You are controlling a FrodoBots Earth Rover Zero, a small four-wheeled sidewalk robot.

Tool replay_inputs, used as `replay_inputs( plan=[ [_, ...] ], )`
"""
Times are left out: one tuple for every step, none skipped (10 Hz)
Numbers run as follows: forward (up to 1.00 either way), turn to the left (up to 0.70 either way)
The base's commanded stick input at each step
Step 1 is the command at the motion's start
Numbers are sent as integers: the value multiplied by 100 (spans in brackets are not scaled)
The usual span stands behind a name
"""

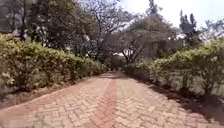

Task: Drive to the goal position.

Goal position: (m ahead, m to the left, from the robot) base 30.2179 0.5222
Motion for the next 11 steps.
replay_inputs(
  plan=[
    [70, -15],
    [70, -4],
    [70, -2],
    [70, 0],
    [70, 0],
    [70, 0],
    [70, 0],
    [70, 0],
    [70, 0],
    [70, 0],
    [70, 0]
  ],
)
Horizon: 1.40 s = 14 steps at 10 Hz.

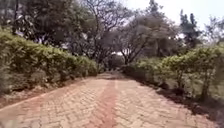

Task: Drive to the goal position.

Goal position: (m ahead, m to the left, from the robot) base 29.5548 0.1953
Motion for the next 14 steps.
replay_inputs(
  plan=[
    [70, 0],
    [70, 0],
    [70, 0],
    [70, 0],
    [70, 0],
    [70, 0],
    [70, -8],
    [70, -24],
    [70, -35],
    [70, -35],
    [70, -35],
    [70, -34],
    [70, -27],
    [70, -15]
  ],
)
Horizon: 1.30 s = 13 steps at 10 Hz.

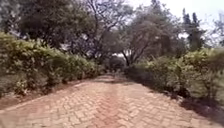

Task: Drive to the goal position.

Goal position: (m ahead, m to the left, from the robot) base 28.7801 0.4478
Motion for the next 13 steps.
replay_inputs(
  plan=[
    [70, -8],
    [70, -3],
    [70, 0],
    [70, 0],
    [70, 0],
    [70, 0],
    [70, 0],
    [70, 0],
    [70, 0],
    [70, 0],
    [70, 0],
    [70, 0],
    [70, 0]
  ],
)
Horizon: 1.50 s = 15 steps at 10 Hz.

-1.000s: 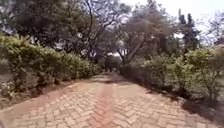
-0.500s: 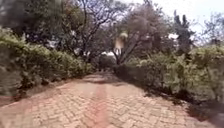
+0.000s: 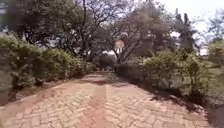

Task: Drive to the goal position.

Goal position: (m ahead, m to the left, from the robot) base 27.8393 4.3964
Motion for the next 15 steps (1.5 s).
replay_inputs(
  plan=[
    [70, 0],
    [70, 0],
    [70, 0],
    [70, 0],
    [70, 0],
    [70, 0],
    [70, 0],
    [70, 0],
    [70, 0],
    [70, 2],
    [70, 4],
    [70, 20],
    [70, 34],
    [70, 16],
    [70, 0]
  ],
)
